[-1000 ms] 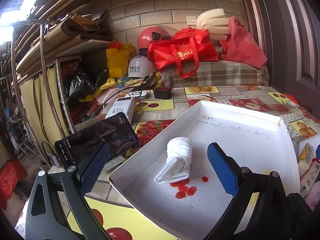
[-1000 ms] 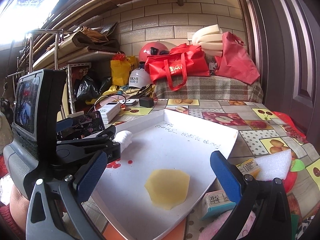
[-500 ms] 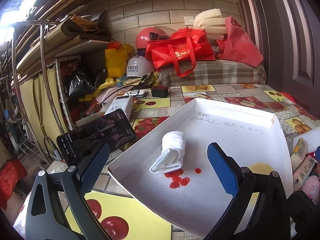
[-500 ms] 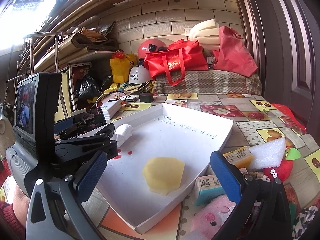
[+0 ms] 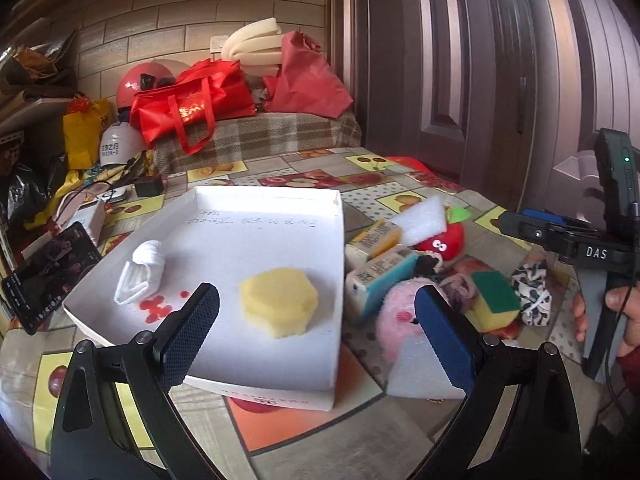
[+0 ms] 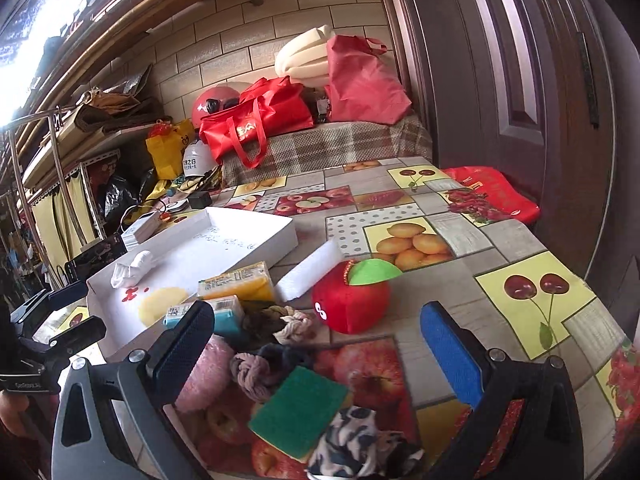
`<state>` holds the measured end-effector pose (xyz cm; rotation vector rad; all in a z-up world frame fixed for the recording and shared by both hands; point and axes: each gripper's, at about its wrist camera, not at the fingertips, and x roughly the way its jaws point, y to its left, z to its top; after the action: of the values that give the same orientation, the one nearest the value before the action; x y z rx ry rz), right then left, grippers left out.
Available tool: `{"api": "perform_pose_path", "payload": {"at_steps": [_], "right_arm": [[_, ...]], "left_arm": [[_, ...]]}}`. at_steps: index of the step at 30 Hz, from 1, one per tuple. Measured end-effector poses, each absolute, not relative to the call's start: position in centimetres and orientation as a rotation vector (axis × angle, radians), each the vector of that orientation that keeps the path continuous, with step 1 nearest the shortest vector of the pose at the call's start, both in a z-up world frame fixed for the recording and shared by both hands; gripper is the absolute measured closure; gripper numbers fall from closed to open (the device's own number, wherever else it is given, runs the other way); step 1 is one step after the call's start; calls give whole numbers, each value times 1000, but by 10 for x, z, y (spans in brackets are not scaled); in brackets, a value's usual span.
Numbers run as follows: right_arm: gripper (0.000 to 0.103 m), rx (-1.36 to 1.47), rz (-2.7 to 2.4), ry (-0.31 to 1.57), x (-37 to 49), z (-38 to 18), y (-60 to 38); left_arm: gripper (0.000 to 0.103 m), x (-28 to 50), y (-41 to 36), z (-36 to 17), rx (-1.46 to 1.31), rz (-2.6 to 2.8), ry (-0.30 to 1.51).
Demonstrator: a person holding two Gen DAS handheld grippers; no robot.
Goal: Organize soft objects
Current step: 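Grasp the white foam block with the left tool while the right tool grasps the patterned cloth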
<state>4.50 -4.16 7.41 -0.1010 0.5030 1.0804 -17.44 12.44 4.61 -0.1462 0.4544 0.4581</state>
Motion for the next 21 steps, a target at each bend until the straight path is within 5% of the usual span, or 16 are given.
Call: {"api": "perform_pose_path", "payload": {"at_steps": [18,21], "right_arm": [[1,-395,1252,687,41,38,-57],[13,-426,1262,705,41,33,-53]], "left_arm": [[4,-116,58,23,0,189,775],[4,-113,62,23,-34,199,776]]}}
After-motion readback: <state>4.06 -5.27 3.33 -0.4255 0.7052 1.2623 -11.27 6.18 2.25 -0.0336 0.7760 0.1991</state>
